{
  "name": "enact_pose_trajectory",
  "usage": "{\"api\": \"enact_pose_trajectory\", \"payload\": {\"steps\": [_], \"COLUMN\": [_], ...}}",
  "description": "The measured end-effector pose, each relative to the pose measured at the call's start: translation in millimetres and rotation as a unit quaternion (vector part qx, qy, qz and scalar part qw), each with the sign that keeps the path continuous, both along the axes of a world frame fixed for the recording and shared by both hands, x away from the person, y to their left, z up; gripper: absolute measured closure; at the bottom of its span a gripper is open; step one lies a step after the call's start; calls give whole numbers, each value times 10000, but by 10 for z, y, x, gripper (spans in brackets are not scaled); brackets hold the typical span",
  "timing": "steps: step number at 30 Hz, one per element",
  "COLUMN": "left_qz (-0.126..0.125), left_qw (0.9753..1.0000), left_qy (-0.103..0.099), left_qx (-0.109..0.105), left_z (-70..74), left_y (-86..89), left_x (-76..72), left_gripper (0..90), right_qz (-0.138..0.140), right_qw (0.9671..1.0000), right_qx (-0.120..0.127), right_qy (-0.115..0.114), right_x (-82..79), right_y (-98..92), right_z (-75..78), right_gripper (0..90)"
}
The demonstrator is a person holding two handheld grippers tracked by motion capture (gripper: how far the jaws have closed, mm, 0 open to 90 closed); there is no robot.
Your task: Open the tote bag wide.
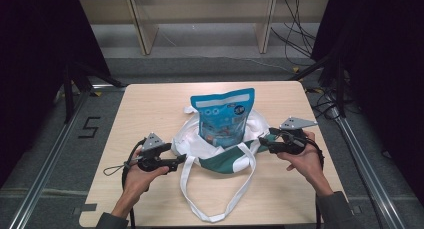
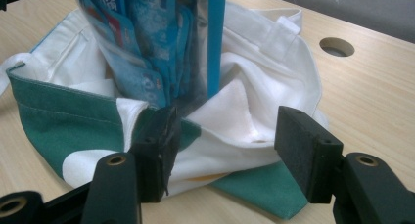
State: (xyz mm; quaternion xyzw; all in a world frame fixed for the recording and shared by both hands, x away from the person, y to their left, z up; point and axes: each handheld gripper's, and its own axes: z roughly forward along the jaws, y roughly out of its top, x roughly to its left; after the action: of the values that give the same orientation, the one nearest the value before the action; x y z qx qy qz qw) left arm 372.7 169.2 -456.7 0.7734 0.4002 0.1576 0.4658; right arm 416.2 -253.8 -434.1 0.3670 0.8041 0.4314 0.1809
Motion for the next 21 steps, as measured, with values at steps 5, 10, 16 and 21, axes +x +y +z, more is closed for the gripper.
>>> {"api": "enact_pose_trajectory", "payload": {"steps": [5,10,16,21], "left_qz": [-32,-113,-57,-123], "left_qw": [10000,9999,10000,9999], "left_qy": [31,37,10,-6], "left_qx": [-7,29,47,21], "left_z": [-33,-78,-130,-162], "left_y": [-11,-15,11,-10], "left_x": [-37,-71,-140,-219], "left_gripper": [265,258,256,253], "right_qz": [87,32,-17,79], "right_qw": [9999,10000,10000,10000], "right_qx": [-72,-28,24,-30], "right_qy": [-19,-5,79,40], "right_x": [-10,-57,-139,-178], "right_y": [2,15,-25,-41], "right_z": [-20,-49,-83,-99], "right_gripper": [409,408,407,407]}}
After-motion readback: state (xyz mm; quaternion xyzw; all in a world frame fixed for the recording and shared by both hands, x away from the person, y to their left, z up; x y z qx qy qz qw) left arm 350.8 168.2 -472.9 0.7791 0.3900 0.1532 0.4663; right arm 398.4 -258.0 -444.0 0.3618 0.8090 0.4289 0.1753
